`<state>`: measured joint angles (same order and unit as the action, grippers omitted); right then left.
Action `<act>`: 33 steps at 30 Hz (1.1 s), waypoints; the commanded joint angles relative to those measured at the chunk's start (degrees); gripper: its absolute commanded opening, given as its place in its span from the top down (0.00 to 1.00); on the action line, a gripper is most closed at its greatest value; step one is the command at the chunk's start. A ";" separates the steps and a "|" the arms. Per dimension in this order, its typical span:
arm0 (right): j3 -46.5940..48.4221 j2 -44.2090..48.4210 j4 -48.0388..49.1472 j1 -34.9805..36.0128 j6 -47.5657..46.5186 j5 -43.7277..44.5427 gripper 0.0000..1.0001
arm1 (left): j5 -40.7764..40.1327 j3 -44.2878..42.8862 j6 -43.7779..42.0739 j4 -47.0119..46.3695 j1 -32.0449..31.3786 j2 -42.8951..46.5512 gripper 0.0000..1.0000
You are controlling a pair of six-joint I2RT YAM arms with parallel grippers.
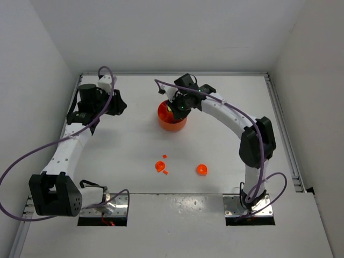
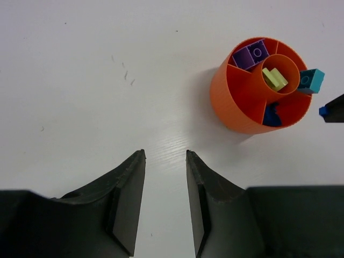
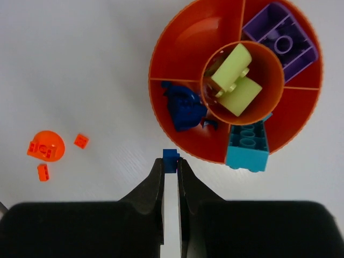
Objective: Sort the legos into containers by color
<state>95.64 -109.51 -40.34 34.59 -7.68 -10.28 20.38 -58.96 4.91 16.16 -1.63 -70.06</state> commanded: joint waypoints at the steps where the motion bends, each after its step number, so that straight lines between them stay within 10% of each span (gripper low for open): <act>1: 2.98 -1.13 -1.32 1.09 1.44 3.25 1.00 | 5.10 0.07 1.68 -0.87 2.59 1.25 0.58; 15: 7.63 -7.72 -1.85 1.09 1.97 5.63 0.98 | 9.59 -0.45 2.74 -0.87 4.79 -0.34 0.55; 22: 8.78 -8.26 -1.85 1.09 1.97 6.68 0.69 | 9.59 -0.45 2.74 -0.87 4.79 -1.56 0.55; 33: 7.47 -4.84 -3.07 1.62 1.97 5.63 0.76 | 11.70 -0.45 2.04 -1.40 4.27 -1.57 0.55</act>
<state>102.13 -117.80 -42.72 35.83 -6.11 -4.36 30.06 -58.96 6.72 16.25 2.42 -71.92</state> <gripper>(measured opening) 0.249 0.447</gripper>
